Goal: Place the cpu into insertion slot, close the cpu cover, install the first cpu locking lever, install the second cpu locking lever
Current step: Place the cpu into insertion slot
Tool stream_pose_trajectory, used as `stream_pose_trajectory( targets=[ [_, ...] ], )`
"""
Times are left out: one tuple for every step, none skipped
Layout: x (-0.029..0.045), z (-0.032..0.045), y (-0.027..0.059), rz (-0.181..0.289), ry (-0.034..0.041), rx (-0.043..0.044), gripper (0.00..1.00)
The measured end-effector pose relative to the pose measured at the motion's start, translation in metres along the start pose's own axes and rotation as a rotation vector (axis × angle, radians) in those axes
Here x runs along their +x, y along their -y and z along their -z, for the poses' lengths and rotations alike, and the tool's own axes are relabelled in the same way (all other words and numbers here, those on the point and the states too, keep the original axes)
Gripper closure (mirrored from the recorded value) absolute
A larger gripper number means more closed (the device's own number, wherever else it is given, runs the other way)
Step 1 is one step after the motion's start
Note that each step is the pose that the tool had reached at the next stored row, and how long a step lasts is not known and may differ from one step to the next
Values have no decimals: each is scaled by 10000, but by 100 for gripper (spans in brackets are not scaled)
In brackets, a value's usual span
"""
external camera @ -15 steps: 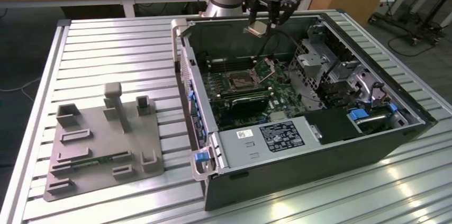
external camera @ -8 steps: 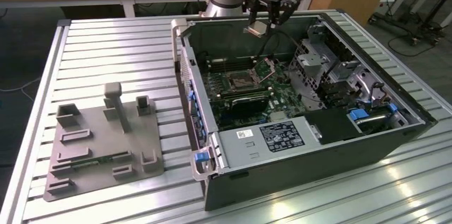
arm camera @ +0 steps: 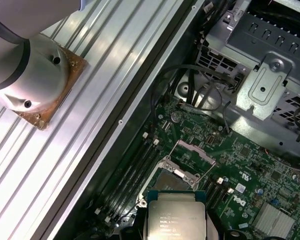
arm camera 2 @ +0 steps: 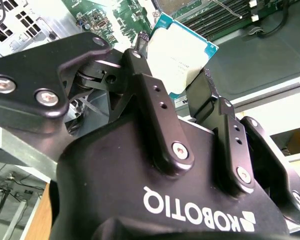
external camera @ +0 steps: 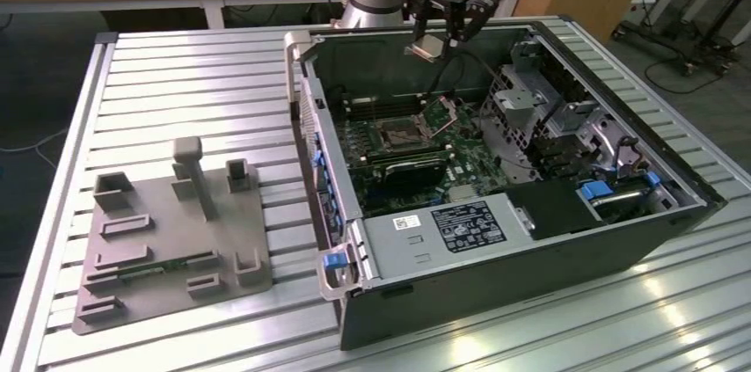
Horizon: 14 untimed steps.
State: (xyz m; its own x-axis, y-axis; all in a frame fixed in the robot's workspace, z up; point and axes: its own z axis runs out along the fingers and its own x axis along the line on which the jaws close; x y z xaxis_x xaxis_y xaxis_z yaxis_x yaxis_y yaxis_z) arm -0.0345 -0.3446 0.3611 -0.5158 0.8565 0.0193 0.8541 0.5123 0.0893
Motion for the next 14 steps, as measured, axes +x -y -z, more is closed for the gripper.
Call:
stream_pose_trajectory(
  targets=[
    [0, 0, 0, -15, 2, 0, 46],
    [0, -1, 1, -55, 5, -1, 46],
    [0, -2, 1, -102, 9, -3, 46],
    [0, -2, 1, -148, 13, -3, 46],
    [0, -2, 1, -192, 17, -3, 46],
    [0, -3, 1, -237, 21, -4, 46],
    [0, -4, 1, -286, 26, -6, 46],
    [0, -4, 1, -340, 31, -7, 46],
    [0, -5, 1, -398, 36, -8, 46],
    [0, -6, 1, -460, 42, -8, 46],
    [0, -7, 1, -526, 48, -10, 46],
    [0, -8, 2, -594, 54, -11, 46],
    [0, -10, 2, -668, 60, -13, 46],
    [0, -11, 2, -745, 67, -14, 46]
  ],
)
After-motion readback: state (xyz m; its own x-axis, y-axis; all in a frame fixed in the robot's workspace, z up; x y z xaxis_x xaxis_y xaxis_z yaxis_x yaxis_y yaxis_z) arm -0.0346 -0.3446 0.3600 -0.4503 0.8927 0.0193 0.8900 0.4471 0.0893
